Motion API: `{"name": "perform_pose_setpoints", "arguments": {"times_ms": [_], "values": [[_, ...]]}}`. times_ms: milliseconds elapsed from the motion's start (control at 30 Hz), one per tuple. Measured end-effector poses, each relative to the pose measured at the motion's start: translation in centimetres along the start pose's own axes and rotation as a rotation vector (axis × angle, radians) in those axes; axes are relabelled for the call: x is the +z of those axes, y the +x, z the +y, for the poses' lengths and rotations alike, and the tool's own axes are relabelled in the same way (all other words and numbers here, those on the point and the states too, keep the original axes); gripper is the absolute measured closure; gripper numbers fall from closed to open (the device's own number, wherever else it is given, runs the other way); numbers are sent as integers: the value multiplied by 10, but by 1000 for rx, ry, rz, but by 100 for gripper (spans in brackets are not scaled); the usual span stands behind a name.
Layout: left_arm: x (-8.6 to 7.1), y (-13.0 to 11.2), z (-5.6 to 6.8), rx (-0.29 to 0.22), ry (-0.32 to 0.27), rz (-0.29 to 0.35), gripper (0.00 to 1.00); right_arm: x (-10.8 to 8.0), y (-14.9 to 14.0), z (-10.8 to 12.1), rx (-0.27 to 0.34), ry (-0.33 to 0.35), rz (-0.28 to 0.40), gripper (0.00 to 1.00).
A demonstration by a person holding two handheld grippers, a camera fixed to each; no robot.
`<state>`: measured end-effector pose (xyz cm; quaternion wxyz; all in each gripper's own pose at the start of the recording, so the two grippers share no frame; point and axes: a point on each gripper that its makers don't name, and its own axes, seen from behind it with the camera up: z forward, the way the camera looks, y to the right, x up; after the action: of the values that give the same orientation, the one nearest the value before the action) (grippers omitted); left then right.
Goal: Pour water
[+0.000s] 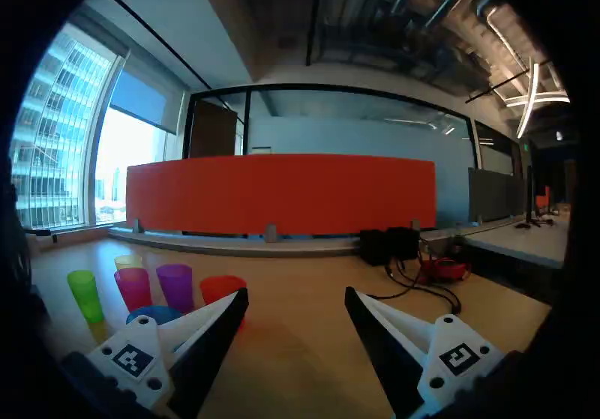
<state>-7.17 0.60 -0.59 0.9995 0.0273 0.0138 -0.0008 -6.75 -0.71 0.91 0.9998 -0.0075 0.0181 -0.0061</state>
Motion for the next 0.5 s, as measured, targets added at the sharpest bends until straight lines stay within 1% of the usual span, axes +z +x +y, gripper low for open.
{"name": "perform_pose_setpoints", "arguments": {"times_ms": [500], "values": [[0,0,1,0,0,0,4,0,1,0,0,0,0,0]]}}
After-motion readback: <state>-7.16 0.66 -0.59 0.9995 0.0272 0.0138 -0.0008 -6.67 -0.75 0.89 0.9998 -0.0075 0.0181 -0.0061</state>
